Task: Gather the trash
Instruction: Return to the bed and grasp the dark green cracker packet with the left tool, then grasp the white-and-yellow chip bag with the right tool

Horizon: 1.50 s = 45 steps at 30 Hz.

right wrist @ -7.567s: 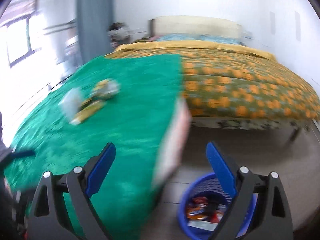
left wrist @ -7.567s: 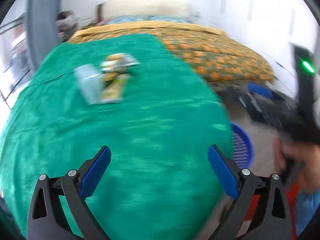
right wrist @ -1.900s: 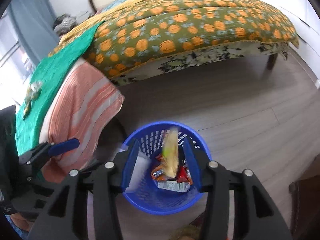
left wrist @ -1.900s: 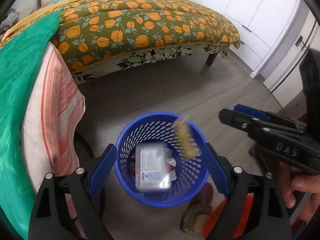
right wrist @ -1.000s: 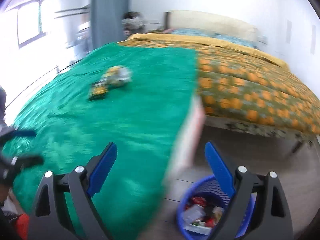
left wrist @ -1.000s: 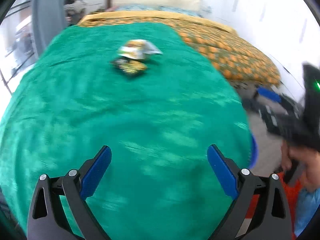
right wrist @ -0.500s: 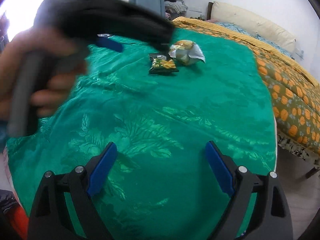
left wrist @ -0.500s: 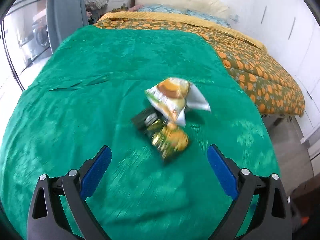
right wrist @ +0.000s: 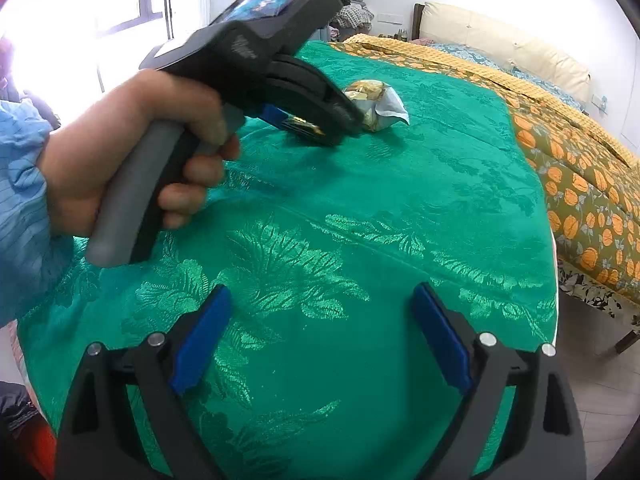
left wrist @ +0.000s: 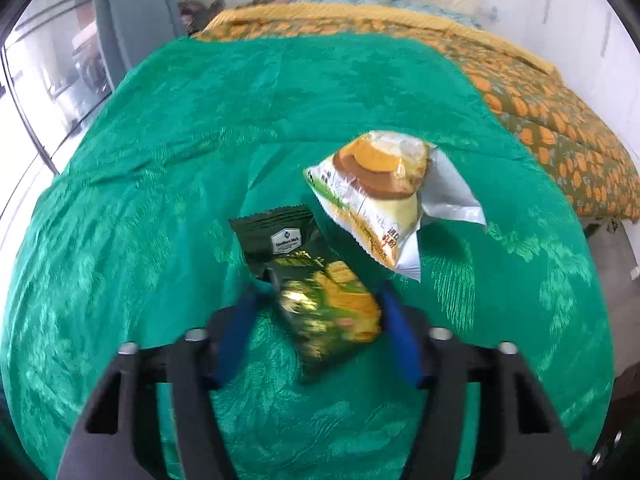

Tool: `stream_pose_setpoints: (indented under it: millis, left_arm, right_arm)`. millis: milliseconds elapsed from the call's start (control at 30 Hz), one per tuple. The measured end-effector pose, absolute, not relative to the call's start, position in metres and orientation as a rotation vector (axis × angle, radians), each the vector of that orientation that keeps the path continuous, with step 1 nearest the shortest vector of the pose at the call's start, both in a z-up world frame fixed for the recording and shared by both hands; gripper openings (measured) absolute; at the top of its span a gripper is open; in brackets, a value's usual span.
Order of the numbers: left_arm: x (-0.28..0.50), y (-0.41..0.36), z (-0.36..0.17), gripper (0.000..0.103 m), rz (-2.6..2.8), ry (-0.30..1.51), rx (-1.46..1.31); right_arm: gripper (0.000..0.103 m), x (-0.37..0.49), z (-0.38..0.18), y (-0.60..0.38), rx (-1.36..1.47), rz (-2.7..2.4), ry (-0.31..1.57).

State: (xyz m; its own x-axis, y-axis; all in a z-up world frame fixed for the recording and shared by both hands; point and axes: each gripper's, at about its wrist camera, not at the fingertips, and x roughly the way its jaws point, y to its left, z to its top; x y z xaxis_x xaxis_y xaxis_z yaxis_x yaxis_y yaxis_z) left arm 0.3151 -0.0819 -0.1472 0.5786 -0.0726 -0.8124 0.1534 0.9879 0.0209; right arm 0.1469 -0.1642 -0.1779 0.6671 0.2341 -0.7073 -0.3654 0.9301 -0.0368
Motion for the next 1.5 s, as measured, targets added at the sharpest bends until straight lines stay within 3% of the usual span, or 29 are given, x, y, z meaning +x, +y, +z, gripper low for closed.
stream_pose_setpoints:
  millis: [133, 500, 633, 767, 1033, 1100, 1267, 1500]
  left_arm:
    - [0.301, -0.066, -0.142, 0.038, -0.160, 0.941, 0.107]
    - [0.211, 0.015, -0.140, 0.040, -0.226, 0.952, 0.134]
    - [0.203, 0.023, -0.146, 0.075, -0.192, 0.925, 0.148]
    - [0.206, 0.027, -0.152, 0.090, -0.164, 0.930, 0.133]
    - [0.207, 0.033, -0.156, 0.097, -0.153, 0.945, 0.102]
    - [0.207, 0.033, -0.157, 0.098, -0.147, 0.945, 0.100]
    - [0.208, 0.032, -0.157, 0.098, -0.148, 0.947, 0.094]
    - [0.210, 0.032, -0.157, 0.098, -0.149, 0.947, 0.094]
  right_arm:
    - [0.089, 0.146, -0.178, -0.166, -0.180, 0.337, 0.768]
    - [0.090, 0.142, -0.179, -0.166, -0.174, 0.334, 0.764]
    - [0.090, 0.143, -0.179, -0.171, -0.146, 0.329, 0.779]
    - [0.090, 0.146, -0.172, -0.184, -0.104, 0.302, 0.797]
    - [0.091, 0.220, -0.148, -0.215, -0.003, 0.231, 0.847]
    - [0.098, 0.247, -0.138, -0.208, 0.003, 0.253, 0.839]
    - [0.098, 0.320, -0.124, -0.173, 0.030, 0.285, 0.834]
    - [0.098, 0.369, -0.144, -0.117, -0.179, 0.201, 0.877]
